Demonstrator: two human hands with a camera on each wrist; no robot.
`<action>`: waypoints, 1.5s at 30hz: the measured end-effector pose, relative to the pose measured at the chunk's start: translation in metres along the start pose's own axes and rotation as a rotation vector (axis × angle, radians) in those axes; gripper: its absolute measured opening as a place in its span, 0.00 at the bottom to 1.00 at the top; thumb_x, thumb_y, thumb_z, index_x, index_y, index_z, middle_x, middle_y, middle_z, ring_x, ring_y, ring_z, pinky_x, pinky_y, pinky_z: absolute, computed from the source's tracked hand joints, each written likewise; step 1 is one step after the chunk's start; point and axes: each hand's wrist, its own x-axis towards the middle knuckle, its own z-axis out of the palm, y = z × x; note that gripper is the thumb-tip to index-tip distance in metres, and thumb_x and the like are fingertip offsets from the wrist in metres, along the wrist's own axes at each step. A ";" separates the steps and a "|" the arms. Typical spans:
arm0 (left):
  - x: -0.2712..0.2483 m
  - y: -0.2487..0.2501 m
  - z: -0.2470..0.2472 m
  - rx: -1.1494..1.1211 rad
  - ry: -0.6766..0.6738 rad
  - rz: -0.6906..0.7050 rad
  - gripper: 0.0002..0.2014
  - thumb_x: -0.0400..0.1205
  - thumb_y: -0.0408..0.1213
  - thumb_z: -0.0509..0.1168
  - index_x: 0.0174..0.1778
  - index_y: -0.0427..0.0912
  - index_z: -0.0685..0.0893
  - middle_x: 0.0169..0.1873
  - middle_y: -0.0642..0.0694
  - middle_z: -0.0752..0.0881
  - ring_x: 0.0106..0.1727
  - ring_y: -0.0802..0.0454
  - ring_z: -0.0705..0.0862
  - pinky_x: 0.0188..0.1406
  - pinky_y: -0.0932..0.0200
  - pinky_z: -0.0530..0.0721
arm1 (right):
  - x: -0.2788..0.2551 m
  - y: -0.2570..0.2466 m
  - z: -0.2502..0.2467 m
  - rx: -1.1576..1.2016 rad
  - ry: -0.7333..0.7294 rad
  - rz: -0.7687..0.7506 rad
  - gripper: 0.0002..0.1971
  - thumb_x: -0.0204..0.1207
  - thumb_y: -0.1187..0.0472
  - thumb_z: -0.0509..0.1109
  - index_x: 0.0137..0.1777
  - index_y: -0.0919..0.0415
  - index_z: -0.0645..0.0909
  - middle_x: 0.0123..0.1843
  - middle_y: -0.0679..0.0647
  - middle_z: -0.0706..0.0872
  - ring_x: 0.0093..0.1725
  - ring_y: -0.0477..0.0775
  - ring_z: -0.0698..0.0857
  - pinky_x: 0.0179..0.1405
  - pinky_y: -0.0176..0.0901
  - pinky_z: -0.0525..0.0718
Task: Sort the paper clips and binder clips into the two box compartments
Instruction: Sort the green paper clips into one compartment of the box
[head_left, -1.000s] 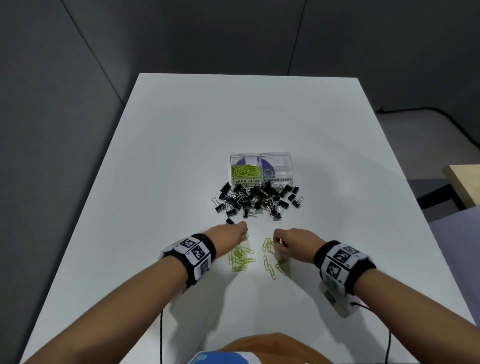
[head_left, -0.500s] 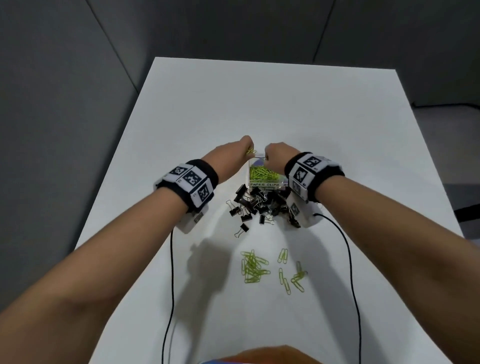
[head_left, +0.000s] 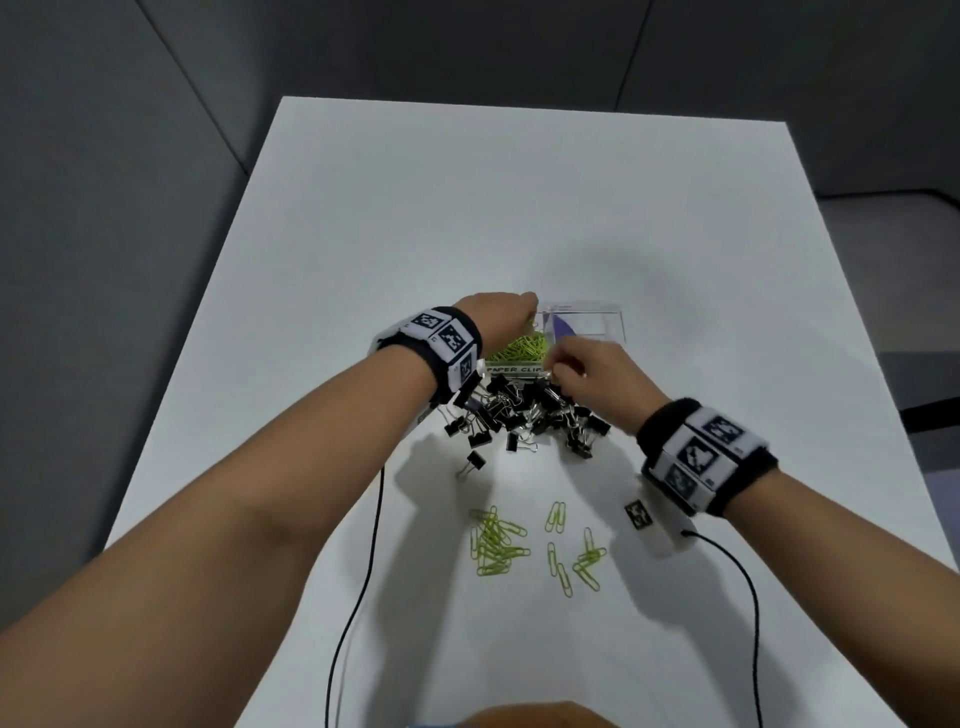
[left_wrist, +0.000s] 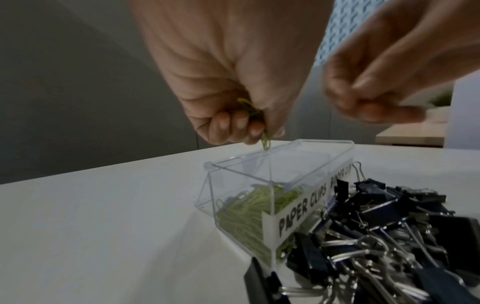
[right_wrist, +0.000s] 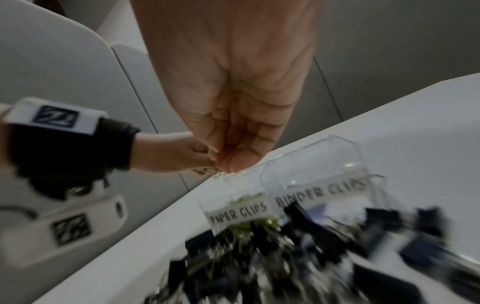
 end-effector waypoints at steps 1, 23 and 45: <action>0.002 0.003 0.001 0.029 -0.025 0.016 0.13 0.87 0.40 0.53 0.60 0.35 0.74 0.46 0.41 0.79 0.46 0.43 0.78 0.44 0.53 0.75 | -0.010 0.006 0.004 -0.049 -0.046 -0.009 0.08 0.80 0.67 0.60 0.51 0.62 0.82 0.42 0.51 0.82 0.38 0.53 0.82 0.37 0.37 0.80; -0.154 0.030 0.150 0.080 -0.018 0.193 0.24 0.84 0.52 0.55 0.75 0.47 0.70 0.76 0.46 0.70 0.75 0.48 0.70 0.69 0.52 0.74 | -0.133 0.078 0.089 -0.695 -0.273 -0.296 0.22 0.61 0.54 0.71 0.57 0.57 0.80 0.58 0.53 0.86 0.47 0.57 0.88 0.31 0.44 0.88; -0.169 0.053 0.168 -0.095 0.045 0.051 0.23 0.81 0.43 0.64 0.72 0.43 0.70 0.69 0.43 0.70 0.68 0.46 0.71 0.61 0.56 0.74 | -0.152 0.063 0.099 -0.573 -0.128 0.105 0.28 0.71 0.45 0.69 0.65 0.61 0.70 0.64 0.56 0.72 0.61 0.58 0.73 0.49 0.47 0.79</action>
